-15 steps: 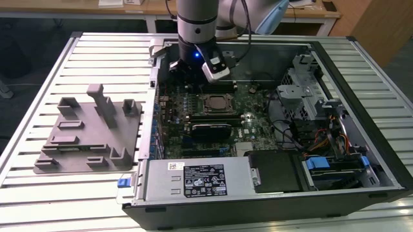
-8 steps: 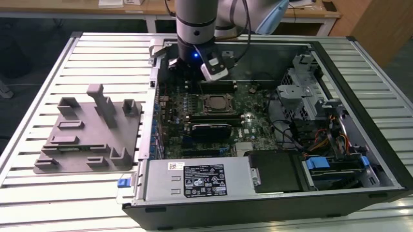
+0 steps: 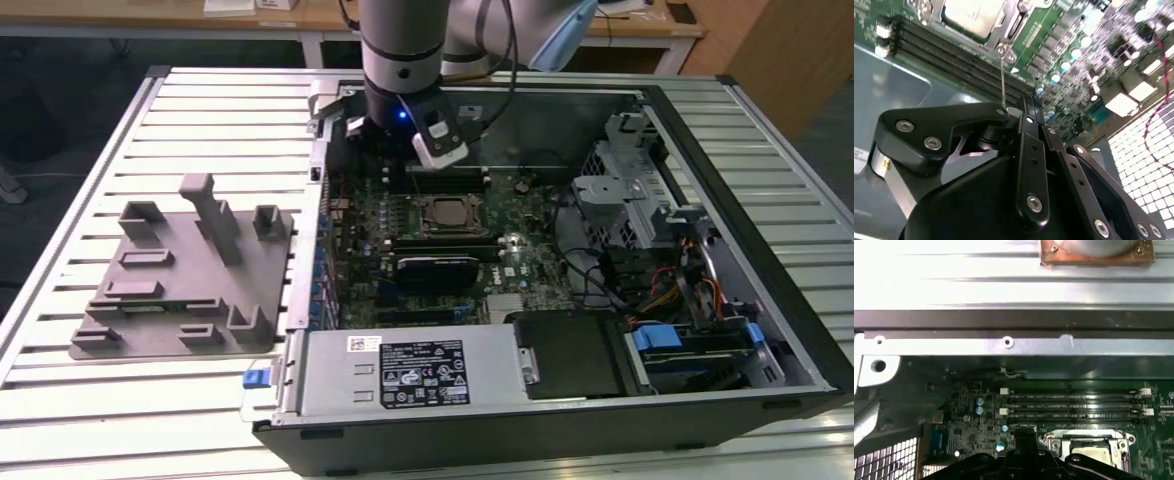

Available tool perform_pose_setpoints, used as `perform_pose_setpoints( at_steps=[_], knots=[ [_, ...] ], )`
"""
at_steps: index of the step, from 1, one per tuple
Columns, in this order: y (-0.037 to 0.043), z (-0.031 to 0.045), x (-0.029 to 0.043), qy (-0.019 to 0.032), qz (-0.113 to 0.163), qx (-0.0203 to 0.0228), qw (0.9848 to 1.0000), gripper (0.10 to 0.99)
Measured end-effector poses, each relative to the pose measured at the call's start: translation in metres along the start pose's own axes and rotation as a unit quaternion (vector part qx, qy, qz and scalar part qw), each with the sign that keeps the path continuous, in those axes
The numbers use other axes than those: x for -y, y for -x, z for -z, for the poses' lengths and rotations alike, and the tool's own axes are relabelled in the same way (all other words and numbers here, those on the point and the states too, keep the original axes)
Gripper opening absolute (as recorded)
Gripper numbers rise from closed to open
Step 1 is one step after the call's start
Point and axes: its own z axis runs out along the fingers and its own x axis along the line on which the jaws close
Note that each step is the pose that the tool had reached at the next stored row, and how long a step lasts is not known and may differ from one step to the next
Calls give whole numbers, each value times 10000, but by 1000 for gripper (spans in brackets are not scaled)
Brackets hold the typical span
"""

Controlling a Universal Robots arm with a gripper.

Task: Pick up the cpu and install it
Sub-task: 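Install the first cpu locking lever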

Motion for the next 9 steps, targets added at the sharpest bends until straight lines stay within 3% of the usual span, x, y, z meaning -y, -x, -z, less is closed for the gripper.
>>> perform_pose_setpoints(
  at_steps=[2, 3, 9],
  knots=[
    [-1, 0, 0, 79, 0, -2, 10000, 106],
    [-1, 0, 0, 89, 0, -2, 10000, 106],
    [21, 0, 0, 90, 0, -2, 10000, 106]
  ],
)
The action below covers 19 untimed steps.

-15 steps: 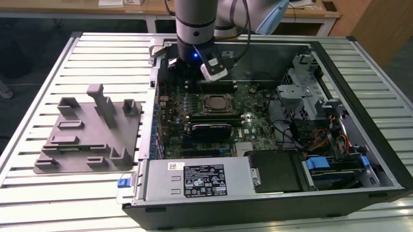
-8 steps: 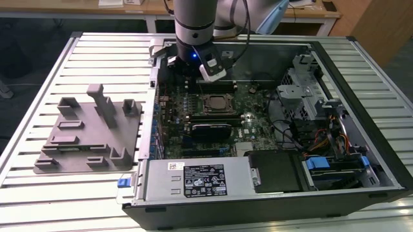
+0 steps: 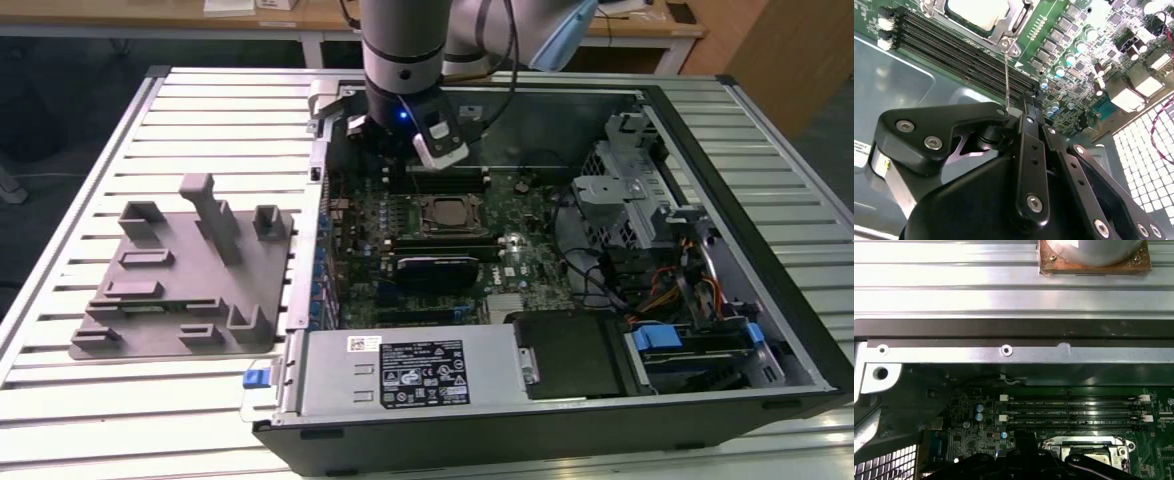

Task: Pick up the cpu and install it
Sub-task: 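Install the first cpu locking lever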

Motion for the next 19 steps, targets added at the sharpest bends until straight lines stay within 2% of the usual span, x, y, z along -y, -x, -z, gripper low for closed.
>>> perform_pose_setpoints(
  at_steps=[4, 19],
  knots=[
    [85, 0, -2, 0, 0, 0, 10000, 106],
    [516, 1, -10, 0, -11, 3, 10000, 106]
  ],
)
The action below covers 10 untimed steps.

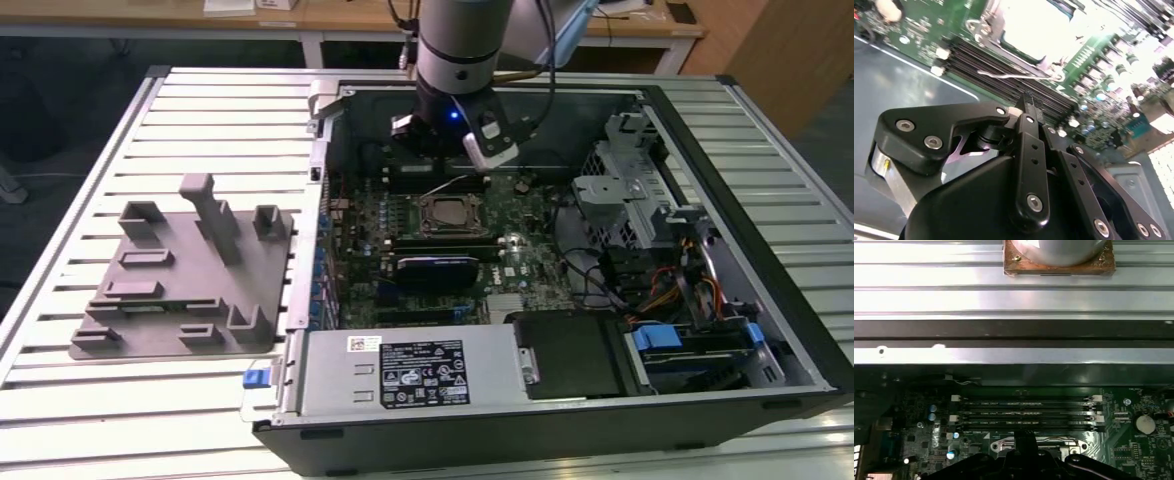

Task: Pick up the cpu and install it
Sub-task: 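Install the first cpu locking lever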

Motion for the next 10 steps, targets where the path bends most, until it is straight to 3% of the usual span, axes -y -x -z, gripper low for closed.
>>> perform_pose_setpoints(
  at_steps=[4, 10],
  knots=[
    [92, 1, -2, -1, -3, 0, 10000, 106],
    [96, -1, -2, 0, -4, 1, 10000, 106]
  ],
)
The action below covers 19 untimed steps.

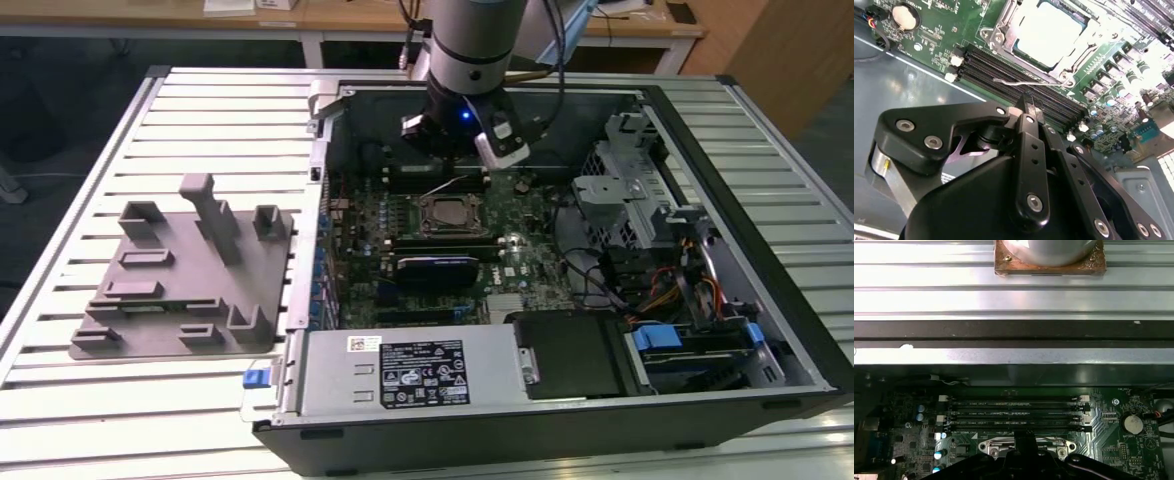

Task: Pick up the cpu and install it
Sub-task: 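Install the first cpu locking lever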

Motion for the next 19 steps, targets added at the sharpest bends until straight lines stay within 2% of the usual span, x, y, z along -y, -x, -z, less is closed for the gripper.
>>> perform_pose_setpoints(
  at_steps=[2, 5, 8, 15, 17, 19],
  knots=[
    [0, -6, 2, 1, 0, 15, 10000, 106],
    [-5, -17, 5, 0, 5, 94, 10000, 106],
    [-11, -29, 9, -6, 6, 197, 9998, 106],
    [-21, -65, 18, -15, 15, 471, 9989, 106],
    [-29, -82, 22, -17, 24, 534, 9986, 106],
    [-35, -105, 29, -24, 34, 575, 9983, 106]
  ],
)
